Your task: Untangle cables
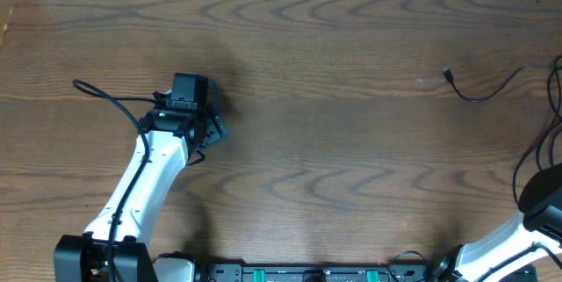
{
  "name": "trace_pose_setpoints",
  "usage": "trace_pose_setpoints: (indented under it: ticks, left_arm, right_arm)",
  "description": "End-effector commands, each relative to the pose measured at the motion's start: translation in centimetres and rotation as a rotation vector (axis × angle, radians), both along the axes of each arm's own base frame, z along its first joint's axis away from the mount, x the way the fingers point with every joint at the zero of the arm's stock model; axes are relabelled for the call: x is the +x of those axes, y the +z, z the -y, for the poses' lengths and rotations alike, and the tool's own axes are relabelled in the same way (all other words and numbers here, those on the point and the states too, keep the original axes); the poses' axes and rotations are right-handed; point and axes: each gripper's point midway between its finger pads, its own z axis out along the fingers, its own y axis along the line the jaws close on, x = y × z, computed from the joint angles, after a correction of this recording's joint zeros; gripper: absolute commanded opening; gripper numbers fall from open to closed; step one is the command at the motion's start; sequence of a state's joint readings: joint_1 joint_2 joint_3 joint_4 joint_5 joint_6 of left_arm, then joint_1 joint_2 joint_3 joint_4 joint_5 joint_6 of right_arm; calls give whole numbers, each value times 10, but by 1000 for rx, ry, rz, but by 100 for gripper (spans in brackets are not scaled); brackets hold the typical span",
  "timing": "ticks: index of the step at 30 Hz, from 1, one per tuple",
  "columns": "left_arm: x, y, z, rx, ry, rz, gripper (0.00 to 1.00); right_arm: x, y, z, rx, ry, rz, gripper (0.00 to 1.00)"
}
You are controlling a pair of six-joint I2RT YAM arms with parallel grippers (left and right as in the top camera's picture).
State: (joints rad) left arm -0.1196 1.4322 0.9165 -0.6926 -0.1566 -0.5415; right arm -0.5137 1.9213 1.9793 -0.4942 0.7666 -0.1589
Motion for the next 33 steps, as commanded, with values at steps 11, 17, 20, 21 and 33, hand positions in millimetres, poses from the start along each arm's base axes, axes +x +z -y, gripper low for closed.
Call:
trace_pose_setpoints:
  ticks: [11, 17, 20, 21, 33]
  left_arm:
    - [-1, 1, -3, 15, -3, -2, 95]
    - [-1, 1, -3, 15, -3, -2, 95]
    - [-1, 1, -3, 15, -3, -2, 95]
    - [-1, 1, -3, 15, -3, -2, 95]
    - [-1, 1, -3, 15, -3, -2, 95]
  right_arm:
    - [30, -60, -22, 224, 196, -42, 43]
    - [25, -82, -22, 286, 163, -61, 98]
    - [35, -90, -35, 351, 243, -48, 99]
    - [39, -95, -42, 385, 280, -51, 99]
    - [69, -128, -161, 871, 759, 5, 99]
